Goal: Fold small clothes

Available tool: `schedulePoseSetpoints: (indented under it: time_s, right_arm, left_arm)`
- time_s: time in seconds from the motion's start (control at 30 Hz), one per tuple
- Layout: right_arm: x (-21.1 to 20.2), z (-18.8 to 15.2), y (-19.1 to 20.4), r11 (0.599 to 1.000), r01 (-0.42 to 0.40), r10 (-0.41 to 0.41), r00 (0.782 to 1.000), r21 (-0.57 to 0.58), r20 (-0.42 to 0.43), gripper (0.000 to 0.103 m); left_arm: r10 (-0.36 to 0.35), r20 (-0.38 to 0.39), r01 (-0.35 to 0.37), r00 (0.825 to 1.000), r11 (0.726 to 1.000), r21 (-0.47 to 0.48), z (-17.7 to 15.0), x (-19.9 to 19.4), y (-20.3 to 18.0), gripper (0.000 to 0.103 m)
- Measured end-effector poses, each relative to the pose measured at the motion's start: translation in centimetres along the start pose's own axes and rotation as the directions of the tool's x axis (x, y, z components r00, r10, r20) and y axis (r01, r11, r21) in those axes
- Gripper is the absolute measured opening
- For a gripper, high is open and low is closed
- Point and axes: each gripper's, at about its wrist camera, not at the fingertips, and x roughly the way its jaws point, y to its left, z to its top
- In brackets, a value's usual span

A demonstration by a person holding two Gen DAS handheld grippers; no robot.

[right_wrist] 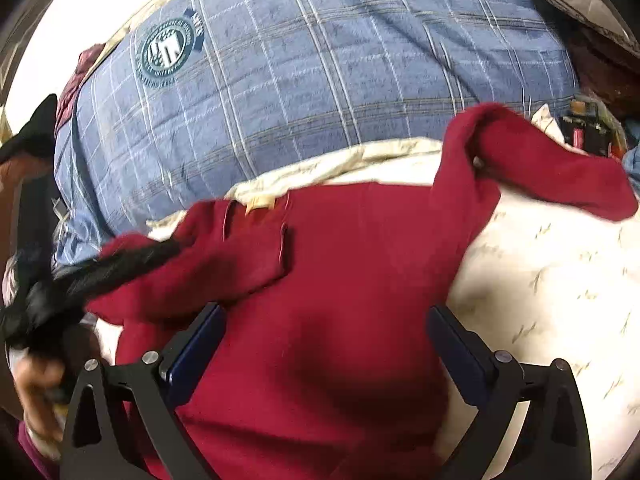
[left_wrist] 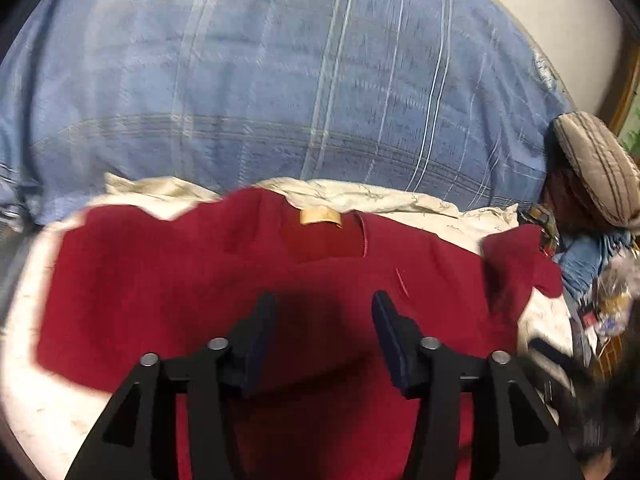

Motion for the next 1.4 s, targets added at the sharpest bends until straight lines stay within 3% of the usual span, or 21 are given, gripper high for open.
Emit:
schedulePoseSetpoints:
  time_s: [0.07,0.13,0.2,0.27,0.33,0.37,0.43,0.47,0.5,0.6,0.73,0.8,0.87,0.93,1.0,1.07,1.1,1.13,1.2,1.3,1.4]
  right_arm:
    - [0.8,1.0,0.9,0.999,-0.029,0.029,1.000,-0.012,-0.005,0.101]
    - [2.3,1.8,2.0,0.997,-0.063,0.062,0.998,-0.037,-0.016,0.100]
    - [4.5,2.8,3.4,0.995,-0.046,0.044,0.999,-0.087,-0.030,0.099]
    - [7.2,3.8,4.3,0.993,-0.022,0.015,0.998,-0.117,-0.067,0.090]
    - [10.8,4.4,4.8,0.992,-0.042,0.022,0.987,-0.116,-0.162,0.070]
    - [12.0,4.5,4.8,0.993,-0.046,0.023,0.980,-0.113,-0.198,0.065]
    - [14.6,4.3,4.9,0.993,-0.035,0.004,0.966,-0.113,-0.258,0.036]
    - [14.6,4.4,5.1,0.991,-0.013,-0.017,0.974,-0.130,-0.227,0.029]
    - [14.5,4.5,5.1,0.991,-0.015,-0.015,0.975,-0.136,-0.221,0.005]
    - [12.0,5.5,4.9,0.991,-0.052,0.031,0.986,-0.126,-0.165,0.004]
    - [7.3,7.4,2.7,0.992,0.046,-0.049,0.998,-0.115,-0.027,0.004]
    - [7.4,8.2,0.4,0.989,0.124,-0.128,0.991,-0.079,-0.042,0.005]
    - [8.6,8.1,-0.8,0.987,0.150,-0.155,0.983,-0.061,-0.101,0.005]
    - [9.5,7.8,-1.5,0.972,0.223,-0.231,0.963,-0.067,-0.142,0.005]
    - [8.3,7.9,-1.3,0.949,0.304,-0.310,0.948,-0.079,-0.073,0.010]
    - [7.1,7.8,0.0,0.937,0.335,-0.337,0.942,-0.097,-0.005,0.012]
    - [6.7,7.8,1.0,0.948,0.301,-0.302,0.953,-0.106,0.006,0.019]
    - [6.5,7.6,2.0,0.965,0.235,-0.237,0.972,-0.119,0.000,0.035]
    - [7.4,6.8,5.7,0.984,0.020,-0.032,0.997,-0.176,-0.066,0.048]
    - [9.5,5.5,10.7,0.950,-0.200,0.155,0.969,-0.239,-0.195,0.047]
    - [12.7,4.0,16.1,0.909,-0.274,0.196,0.946,-0.315,-0.258,0.043]
  left_arm:
    - [0.069,0.063,-0.070,0.996,0.997,0.027,-0.9,-3.4,-0.1,0.070]
    - [0.224,0.153,-0.229,0.962,0.973,0.015,-2.1,-6.8,1.7,0.072]
    - [0.335,0.210,-0.335,0.919,0.942,-0.039,-2.9,-8.7,3.7,0.072]
    - [0.357,0.239,-0.337,0.903,0.934,-0.119,-3.7,-10.0,6.0,0.072]
    - [0.327,0.264,-0.270,0.907,0.935,-0.231,-4.4,-10.8,8.7,0.072]
    - [0.312,0.263,-0.238,0.913,0.931,-0.278,-4.6,-10.5,9.9,0.072]
    - [0.291,0.247,-0.195,0.924,0.917,-0.349,-4.9,-9.7,11.9,0.072]
    - [0.292,0.232,-0.196,0.928,0.911,-0.361,-5.1,-9.2,12.5,0.072]
    - [0.300,0.221,-0.209,0.928,0.910,-0.357,-4.9,-8.7,12.7,0.072]
    - [0.330,0.208,-0.247,0.921,0.906,-0.342,-4.6,-7.8,13.2,0.072]
    - [0.298,0.198,-0.227,0.934,0.921,-0.317,-4.2,-7.0,12.6,0.072]
    - [0.299,0.176,-0.244,0.938,0.929,-0.278,-4.1,-6.0,12.0,0.072]
    - [0.307,0.142,-0.269,0.941,0.934,-0.237,-4.1,-5.1,11.3,0.072]
    - [0.326,0.109,-0.303,0.939,0.935,-0.186,-3.9,-4.0,10.4,0.072]
    - [0.358,0.098,-0.342,0.928,0.927,-0.153,-3.8,-3.5,9.9,0.072]
    - [0.393,0.076,-0.381,0.916,0.914,-0.135,-3.7,-2.7,9.8,0.072]
    - [0.405,0.048,-0.397,0.913,0.909,-0.125,-3.7,-2.0,9.9,0.072]
    - [0.411,0.022,-0.406,0.911,0.906,-0.117,-3.7,-1.3,10.0,0.072]
    - [0.431,-0.007,-0.429,0.903,0.897,-0.106,-3.6,-0.3,9.9,0.072]
    - [0.445,-0.020,-0.445,0.895,0.891,-0.089,-3.5,0.5,9.7,0.072]
    - [0.454,-0.023,-0.454,0.891,0.888,-0.080,-3.6,1.1,9.6,0.073]
